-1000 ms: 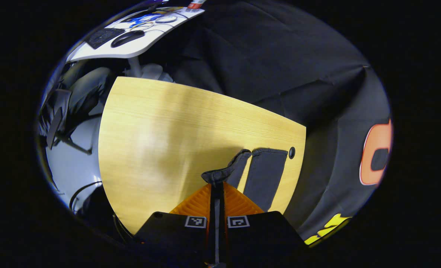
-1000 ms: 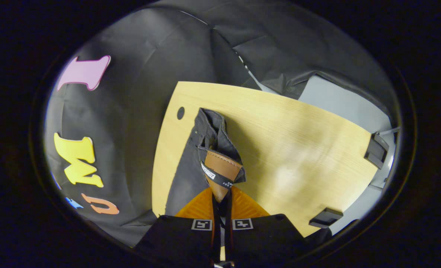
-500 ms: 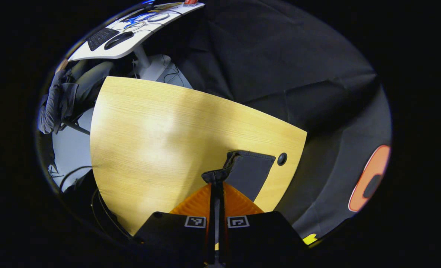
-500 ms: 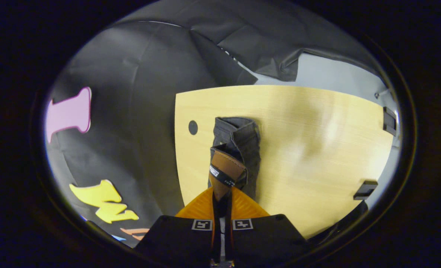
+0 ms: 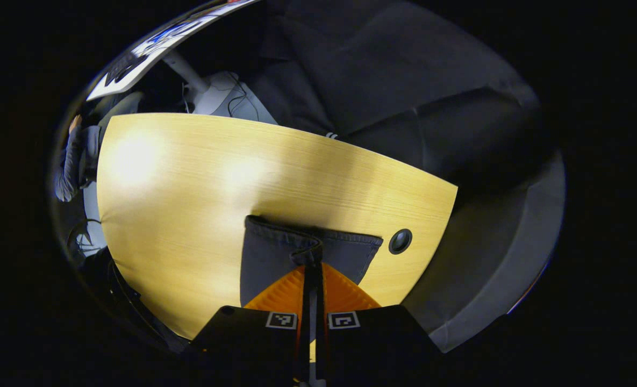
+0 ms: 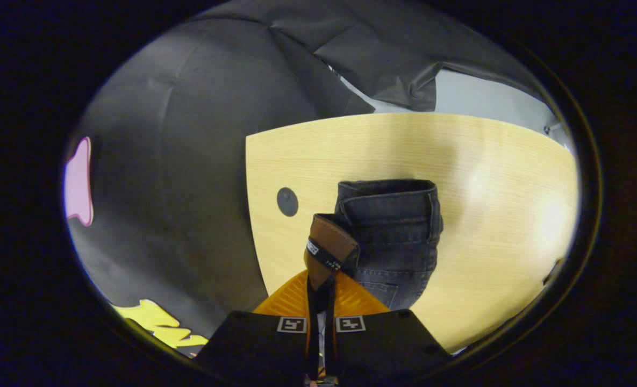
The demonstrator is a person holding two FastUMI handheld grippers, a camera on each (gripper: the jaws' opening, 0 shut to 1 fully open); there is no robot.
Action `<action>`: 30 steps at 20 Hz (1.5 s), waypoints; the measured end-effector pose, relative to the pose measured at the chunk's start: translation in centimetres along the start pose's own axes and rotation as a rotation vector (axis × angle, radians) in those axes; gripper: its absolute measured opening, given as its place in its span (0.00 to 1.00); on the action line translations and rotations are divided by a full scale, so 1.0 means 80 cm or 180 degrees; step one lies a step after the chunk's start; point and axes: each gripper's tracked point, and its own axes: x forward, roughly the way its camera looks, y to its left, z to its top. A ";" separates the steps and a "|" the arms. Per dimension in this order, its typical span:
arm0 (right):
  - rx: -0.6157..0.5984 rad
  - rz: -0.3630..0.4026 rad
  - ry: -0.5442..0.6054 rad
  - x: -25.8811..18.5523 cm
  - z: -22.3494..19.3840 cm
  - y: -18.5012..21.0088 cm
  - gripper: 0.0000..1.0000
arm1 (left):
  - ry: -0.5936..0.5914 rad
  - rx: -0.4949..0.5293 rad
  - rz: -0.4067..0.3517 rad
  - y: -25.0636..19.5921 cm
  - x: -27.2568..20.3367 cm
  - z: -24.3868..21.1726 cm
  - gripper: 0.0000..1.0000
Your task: Grasp the waist and the cuffs of the jeans and fold them to make the two legs overlap; first hold the waist and fold one-third of the jeans toward the cuffs, then hold the cuffs and fold the remaining one-third in the same direction to finish folding.
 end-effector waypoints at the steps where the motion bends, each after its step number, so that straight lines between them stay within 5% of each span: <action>1: 0.0053 -0.0020 -0.0035 0.008 0.009 -0.004 0.05 | -0.0158 0.0070 0.0012 -0.013 0.008 0.018 0.07; 4: 0.0184 0.0022 0.0005 0.034 0.015 -0.012 0.05 | -0.0369 0.0181 -0.0036 -0.037 0.037 0.049 0.07; 10: 0.0034 -0.0015 -0.0062 0.058 0.023 -0.012 0.04 | 0.0134 0.0113 -0.0368 -0.060 0.073 0.003 0.09; 12: -0.0052 0.0020 -0.0113 0.062 0.026 -0.004 0.22 | 0.0107 0.0241 -0.0469 -0.067 0.069 0.000 0.14; 15: -0.0184 0.0030 -0.0108 0.061 0.018 0.006 0.37 | 0.0097 0.0348 -0.0390 -0.061 0.062 -0.012 0.39; 18: -0.0371 0.0030 -0.0259 0.041 0.025 0.013 0.92 | 0.0141 0.0345 -0.0378 -0.055 0.049 -0.029 0.70; 20: -0.0520 0.0056 -0.0255 0.025 0.017 0.012 0.85 | 0.0180 0.0368 -0.0400 -0.051 0.036 -0.043 0.97; 22: -0.0821 0.0050 -0.0281 0.002 0.009 0.004 0.94 | 0.0223 0.0493 -0.0487 -0.047 0.010 -0.061 0.97; 23: -0.1021 0.0044 -0.0343 -0.012 0.008 0.000 0.86 | 0.0217 0.0609 -0.0556 -0.043 -0.007 -0.071 0.97; 24: -0.1269 0.0027 -0.0424 -0.027 0.008 -0.010 0.95 | 0.0184 0.0760 -0.0648 -0.039 -0.027 -0.080 0.98; 25: -0.1564 0.0026 -0.0528 -0.045 0.007 -0.017 0.87 | 0.0144 0.0961 -0.0743 -0.035 -0.052 -0.089 0.98; 26: -0.1893 0.0033 -0.0653 -0.070 0.004 -0.023 0.96 | 0.0067 0.1191 -0.0846 -0.028 -0.079 -0.101 0.98; 30: -0.3148 0.0217 -0.1115 -0.147 -0.031 -0.031 0.89 | -0.0408 0.2244 -0.1426 0.000 -0.196 -0.163 0.98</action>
